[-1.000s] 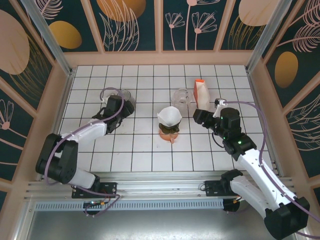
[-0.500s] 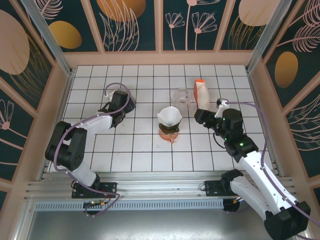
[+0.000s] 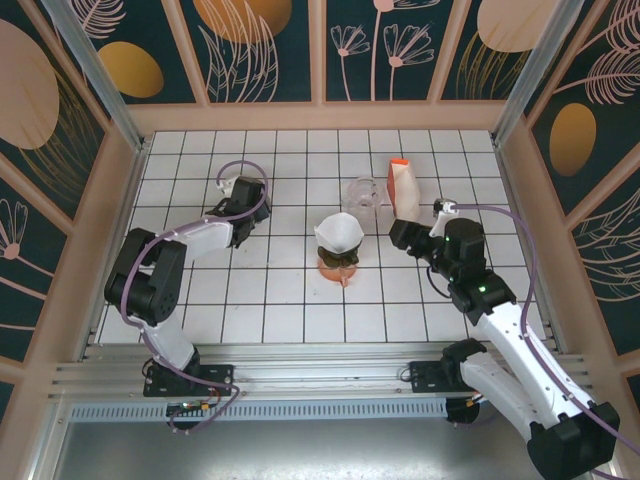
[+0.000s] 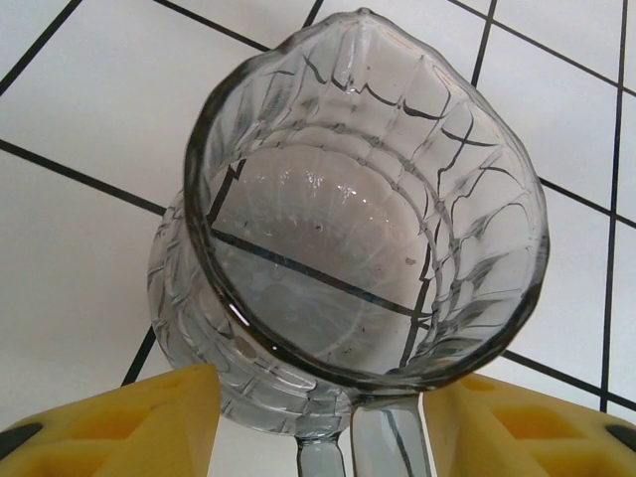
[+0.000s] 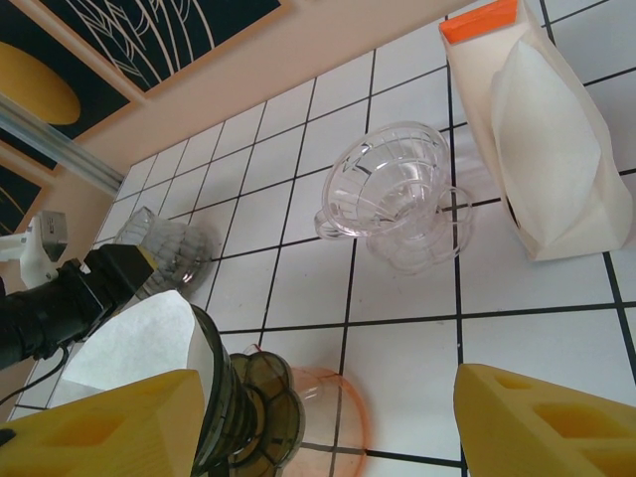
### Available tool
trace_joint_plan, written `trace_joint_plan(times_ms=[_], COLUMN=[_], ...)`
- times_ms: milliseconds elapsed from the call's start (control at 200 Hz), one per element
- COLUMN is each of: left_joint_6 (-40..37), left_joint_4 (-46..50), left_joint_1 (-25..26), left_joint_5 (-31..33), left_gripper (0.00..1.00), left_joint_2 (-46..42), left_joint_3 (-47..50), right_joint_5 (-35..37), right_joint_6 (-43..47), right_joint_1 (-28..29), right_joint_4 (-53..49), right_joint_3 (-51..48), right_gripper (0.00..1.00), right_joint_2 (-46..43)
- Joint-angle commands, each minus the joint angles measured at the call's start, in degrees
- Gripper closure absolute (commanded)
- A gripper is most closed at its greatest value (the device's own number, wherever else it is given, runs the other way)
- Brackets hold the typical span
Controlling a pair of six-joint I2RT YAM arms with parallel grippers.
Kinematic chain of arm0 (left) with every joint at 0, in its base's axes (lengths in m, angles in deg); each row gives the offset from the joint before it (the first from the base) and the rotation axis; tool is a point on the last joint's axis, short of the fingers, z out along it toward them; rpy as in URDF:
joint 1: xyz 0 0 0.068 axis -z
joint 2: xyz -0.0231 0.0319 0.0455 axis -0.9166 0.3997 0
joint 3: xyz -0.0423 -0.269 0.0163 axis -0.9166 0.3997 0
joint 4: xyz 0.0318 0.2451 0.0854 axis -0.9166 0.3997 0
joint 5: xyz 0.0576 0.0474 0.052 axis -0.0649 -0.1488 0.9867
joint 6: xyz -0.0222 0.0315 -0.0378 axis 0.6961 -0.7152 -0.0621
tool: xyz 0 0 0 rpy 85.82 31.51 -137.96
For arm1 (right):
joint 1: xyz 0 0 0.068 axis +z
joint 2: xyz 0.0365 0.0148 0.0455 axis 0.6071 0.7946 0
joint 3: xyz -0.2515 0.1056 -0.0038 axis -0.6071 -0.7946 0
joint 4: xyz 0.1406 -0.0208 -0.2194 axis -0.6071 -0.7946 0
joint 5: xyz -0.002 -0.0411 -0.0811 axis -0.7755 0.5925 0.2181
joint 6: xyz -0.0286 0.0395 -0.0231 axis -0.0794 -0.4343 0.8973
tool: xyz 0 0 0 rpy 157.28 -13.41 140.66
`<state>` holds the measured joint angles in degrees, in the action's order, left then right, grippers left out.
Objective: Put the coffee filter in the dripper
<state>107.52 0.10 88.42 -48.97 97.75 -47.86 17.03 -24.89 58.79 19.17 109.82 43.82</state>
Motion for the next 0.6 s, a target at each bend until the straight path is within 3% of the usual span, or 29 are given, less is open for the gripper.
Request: trace_joint_plan(times_ms=[0,595], left_joint_6=[-2.20,-3.97], left_joint_4=[0.21,-0.91], left_joint_1=[0.27,0.26], left_joint_5=[1.88,2.99], left_gripper=[0.45,0.69], left_joint_2=[1.73,3.05], left_joint_3=[-1.83,-1.24], right_joint_5=[-0.72,-1.34], right_joint_6=[-0.07,-0.37], right_joint_1=[-0.53,-1.07], right_joint_4=[1.05,1.76], right_joint_3=[-0.94,-1.04], right_gripper=[0.32,0.32], right_joint_2=[-0.64,0.23])
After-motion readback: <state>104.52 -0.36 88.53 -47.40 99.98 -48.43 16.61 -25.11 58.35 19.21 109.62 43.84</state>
